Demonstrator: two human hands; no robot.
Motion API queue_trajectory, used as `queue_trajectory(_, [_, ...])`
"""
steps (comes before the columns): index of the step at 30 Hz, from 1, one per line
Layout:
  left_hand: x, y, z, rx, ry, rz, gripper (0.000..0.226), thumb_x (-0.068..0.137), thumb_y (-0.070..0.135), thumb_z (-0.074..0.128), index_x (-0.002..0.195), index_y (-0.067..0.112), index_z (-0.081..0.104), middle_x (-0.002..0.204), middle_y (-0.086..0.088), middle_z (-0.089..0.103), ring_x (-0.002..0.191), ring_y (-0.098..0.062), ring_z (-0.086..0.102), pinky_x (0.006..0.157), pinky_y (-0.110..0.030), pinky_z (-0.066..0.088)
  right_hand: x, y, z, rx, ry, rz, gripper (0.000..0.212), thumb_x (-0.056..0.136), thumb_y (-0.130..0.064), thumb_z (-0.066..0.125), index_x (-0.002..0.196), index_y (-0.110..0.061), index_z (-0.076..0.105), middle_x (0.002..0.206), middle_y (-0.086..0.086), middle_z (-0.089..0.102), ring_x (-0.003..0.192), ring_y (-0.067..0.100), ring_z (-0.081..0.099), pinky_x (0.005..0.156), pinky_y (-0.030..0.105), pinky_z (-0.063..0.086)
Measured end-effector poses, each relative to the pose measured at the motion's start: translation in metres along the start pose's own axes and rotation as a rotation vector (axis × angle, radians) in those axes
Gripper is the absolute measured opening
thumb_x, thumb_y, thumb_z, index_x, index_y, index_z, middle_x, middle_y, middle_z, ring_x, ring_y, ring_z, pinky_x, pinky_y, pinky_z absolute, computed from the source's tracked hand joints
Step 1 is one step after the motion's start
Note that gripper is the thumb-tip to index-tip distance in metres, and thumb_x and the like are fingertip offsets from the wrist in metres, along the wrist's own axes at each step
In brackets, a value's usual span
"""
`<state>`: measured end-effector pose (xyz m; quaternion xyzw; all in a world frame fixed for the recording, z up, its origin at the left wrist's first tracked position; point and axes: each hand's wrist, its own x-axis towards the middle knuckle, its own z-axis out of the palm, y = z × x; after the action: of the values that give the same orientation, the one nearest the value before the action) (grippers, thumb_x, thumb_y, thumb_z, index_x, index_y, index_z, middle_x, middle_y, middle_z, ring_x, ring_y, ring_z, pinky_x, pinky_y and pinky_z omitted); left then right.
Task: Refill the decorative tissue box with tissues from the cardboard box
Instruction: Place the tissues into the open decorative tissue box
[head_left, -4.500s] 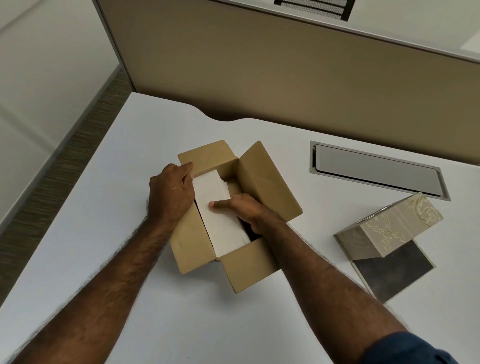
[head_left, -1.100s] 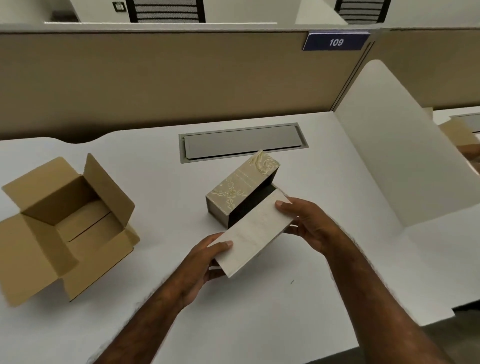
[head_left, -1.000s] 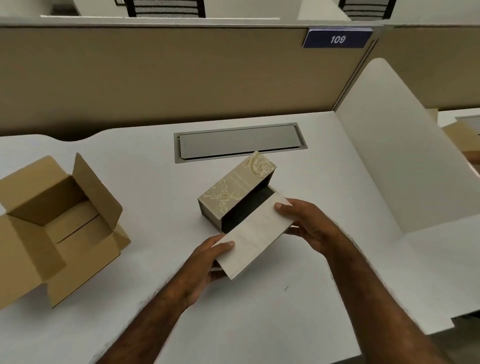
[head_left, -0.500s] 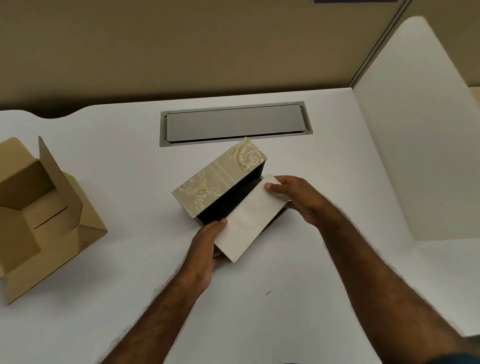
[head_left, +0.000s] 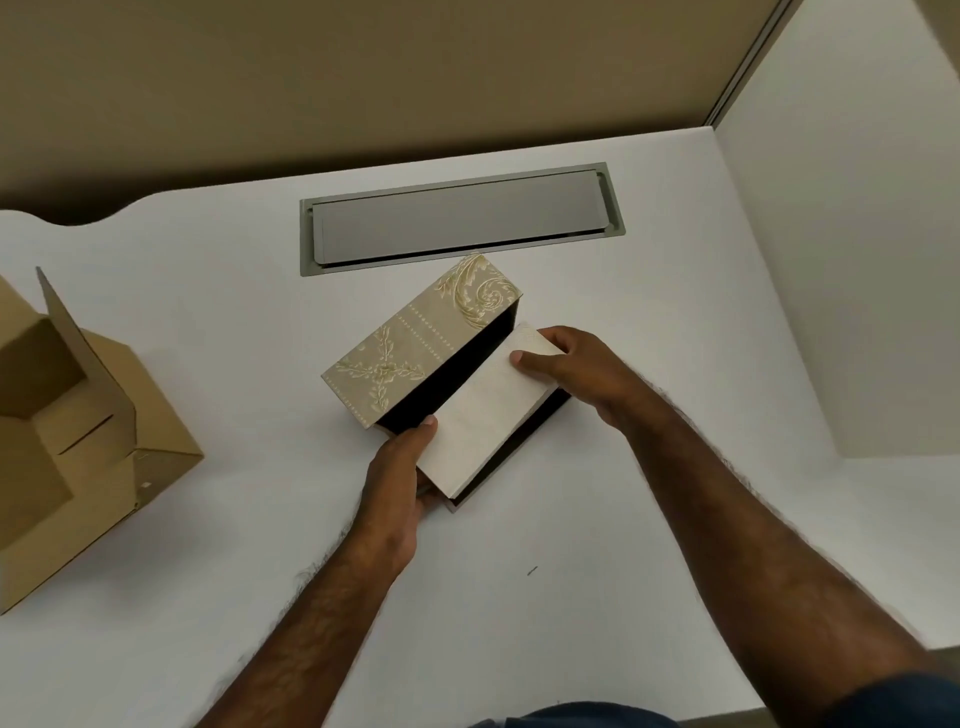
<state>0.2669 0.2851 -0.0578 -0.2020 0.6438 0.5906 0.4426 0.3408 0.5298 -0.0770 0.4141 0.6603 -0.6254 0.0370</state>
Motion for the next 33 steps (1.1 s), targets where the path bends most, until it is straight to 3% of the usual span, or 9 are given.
queue_trajectory(4, [0.000, 0.000, 0.000, 0.022, 0.028, 0.019, 0.033, 0.094, 0.036, 0.070, 0.124, 0.023, 0.066, 0.123, -0.008, 0.073, 0.118, -0.029, 0.066, 0.103, -0.052, 0.055, -0.001, 0.000, 0.001, -0.096, 0.036, -0.036, 0.048, 0.094, -0.045, 0.082, 0.131, -0.017, 0.070, 0.121, -0.001, 0.076, 0.107, 0.018, 0.072, 0.085, 0.032, 0.057])
queue_trajectory(9, [-0.007, -0.001, -0.002, 0.007, 0.021, 0.042, 0.025, 0.099, 0.036, 0.065, 0.119, 0.022, 0.067, 0.123, -0.009, 0.072, 0.116, -0.028, 0.068, 0.095, -0.044, 0.058, -0.004, 0.000, -0.001, -0.242, 0.085, -0.084, 0.056, 0.094, -0.055, 0.078, 0.134, -0.017, 0.071, 0.127, -0.002, 0.074, 0.114, 0.020, 0.069, 0.098, 0.042, 0.059])
queue_trajectory(12, [-0.011, -0.003, -0.005, -0.008, 0.039, 0.012, 0.023, 0.098, 0.040, 0.065, 0.114, 0.023, 0.067, 0.123, -0.007, 0.071, 0.120, -0.028, 0.066, 0.107, -0.049, 0.052, -0.003, 0.004, -0.006, -0.235, 0.138, -0.089, 0.061, 0.090, -0.068, 0.075, 0.129, -0.020, 0.074, 0.128, -0.003, 0.075, 0.116, 0.016, 0.070, 0.101, 0.043, 0.059])
queue_trajectory(15, [-0.016, -0.004, -0.004, -0.050, 0.028, -0.031, 0.038, 0.098, 0.044, 0.063, 0.128, 0.020, 0.063, 0.128, -0.006, 0.068, 0.126, -0.028, 0.061, 0.118, -0.052, 0.041, -0.008, -0.001, -0.010, -0.206, 0.115, -0.122, 0.066, 0.097, -0.073, 0.061, 0.121, -0.012, 0.072, 0.126, 0.004, 0.075, 0.110, 0.019, 0.070, 0.100, 0.043, 0.056])
queue_trajectory(16, [-0.018, -0.004, -0.003, -0.063, 0.020, -0.044, 0.043, 0.098, 0.046, 0.063, 0.131, 0.020, 0.062, 0.131, -0.006, 0.067, 0.127, -0.028, 0.060, 0.119, -0.051, 0.039, -0.010, -0.003, -0.010, -0.177, 0.085, -0.121, 0.070, 0.101, -0.071, 0.055, 0.130, -0.009, 0.070, 0.138, 0.010, 0.072, 0.123, 0.025, 0.068, 0.109, 0.047, 0.054])
queue_trajectory(18, [-0.020, -0.004, -0.002, -0.086, -0.006, -0.054, 0.045, 0.097, 0.049, 0.062, 0.133, 0.022, 0.062, 0.134, -0.008, 0.067, 0.126, -0.027, 0.062, 0.118, -0.050, 0.041, -0.016, -0.008, -0.009, -0.091, -0.006, -0.075, 0.078, 0.104, -0.075, 0.045, 0.155, -0.017, 0.058, 0.164, 0.004, 0.055, 0.152, 0.020, 0.049, 0.127, 0.046, 0.038])
queue_trajectory(21, [-0.021, -0.001, 0.002, -0.106, -0.019, -0.065, 0.047, 0.097, 0.053, 0.060, 0.135, 0.024, 0.061, 0.133, -0.009, 0.068, 0.122, -0.029, 0.064, 0.114, -0.053, 0.045, -0.020, -0.008, -0.004, -0.083, -0.107, -0.038, 0.089, 0.099, -0.085, 0.033, 0.167, -0.027, 0.040, 0.176, -0.006, 0.036, 0.163, 0.014, 0.031, 0.134, 0.045, 0.022])
queue_trajectory(23, [-0.020, 0.001, 0.005, -0.088, -0.006, -0.078, 0.053, 0.096, 0.056, 0.060, 0.138, 0.025, 0.058, 0.135, -0.011, 0.065, 0.125, -0.033, 0.061, 0.114, -0.058, 0.044, -0.021, -0.006, -0.002, -0.098, -0.118, -0.037, 0.087, 0.101, -0.082, 0.030, 0.168, -0.028, 0.037, 0.177, -0.007, 0.033, 0.163, 0.012, 0.028, 0.134, 0.040, 0.020])
queue_trajectory(33, [-0.014, 0.007, 0.006, -0.067, 0.002, -0.115, 0.059, 0.096, 0.054, 0.061, 0.146, 0.024, 0.051, 0.143, -0.013, 0.058, 0.135, -0.039, 0.052, 0.114, -0.066, 0.040, -0.019, -0.002, -0.002, -0.068, -0.116, -0.014, 0.083, 0.100, -0.084, 0.024, 0.160, -0.034, 0.052, 0.166, -0.009, 0.050, 0.152, 0.013, 0.044, 0.129, 0.042, 0.029])
